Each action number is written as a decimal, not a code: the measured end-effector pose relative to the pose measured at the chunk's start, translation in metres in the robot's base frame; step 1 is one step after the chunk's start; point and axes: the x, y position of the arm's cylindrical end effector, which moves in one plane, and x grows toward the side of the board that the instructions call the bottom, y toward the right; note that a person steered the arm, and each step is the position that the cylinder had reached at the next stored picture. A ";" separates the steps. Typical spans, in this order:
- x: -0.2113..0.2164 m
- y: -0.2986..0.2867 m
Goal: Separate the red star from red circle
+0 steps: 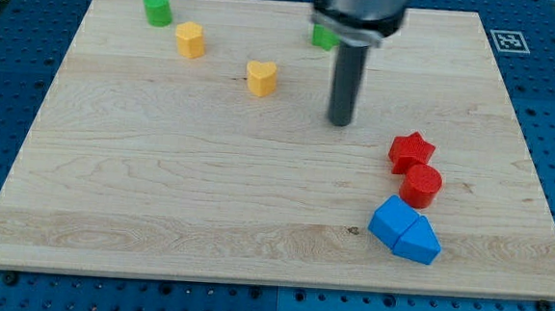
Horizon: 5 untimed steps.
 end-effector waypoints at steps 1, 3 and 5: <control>-0.002 0.080; 0.081 0.158; 0.082 0.096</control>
